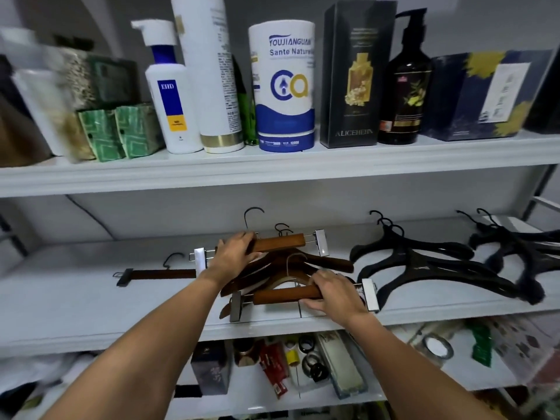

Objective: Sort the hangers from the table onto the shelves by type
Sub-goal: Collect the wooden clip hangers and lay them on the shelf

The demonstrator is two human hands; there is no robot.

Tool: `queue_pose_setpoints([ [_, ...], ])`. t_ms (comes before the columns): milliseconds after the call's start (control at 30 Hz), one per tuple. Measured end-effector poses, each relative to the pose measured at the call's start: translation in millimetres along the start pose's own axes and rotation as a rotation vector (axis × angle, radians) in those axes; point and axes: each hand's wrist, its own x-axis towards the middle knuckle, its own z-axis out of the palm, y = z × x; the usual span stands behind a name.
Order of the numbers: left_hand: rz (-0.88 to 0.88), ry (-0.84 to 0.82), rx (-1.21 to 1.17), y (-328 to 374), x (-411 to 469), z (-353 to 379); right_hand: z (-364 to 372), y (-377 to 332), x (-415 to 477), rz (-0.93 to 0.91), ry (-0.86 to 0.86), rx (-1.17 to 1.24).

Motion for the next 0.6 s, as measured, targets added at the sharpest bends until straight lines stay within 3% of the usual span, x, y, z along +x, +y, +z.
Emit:
queue_pose_setpoints([
  [600,-0.073,0.026,0.035,-85.9,-2.4,-12.0,33.1,-53.0,59.2,-0.099,-0.038,0.009],
])
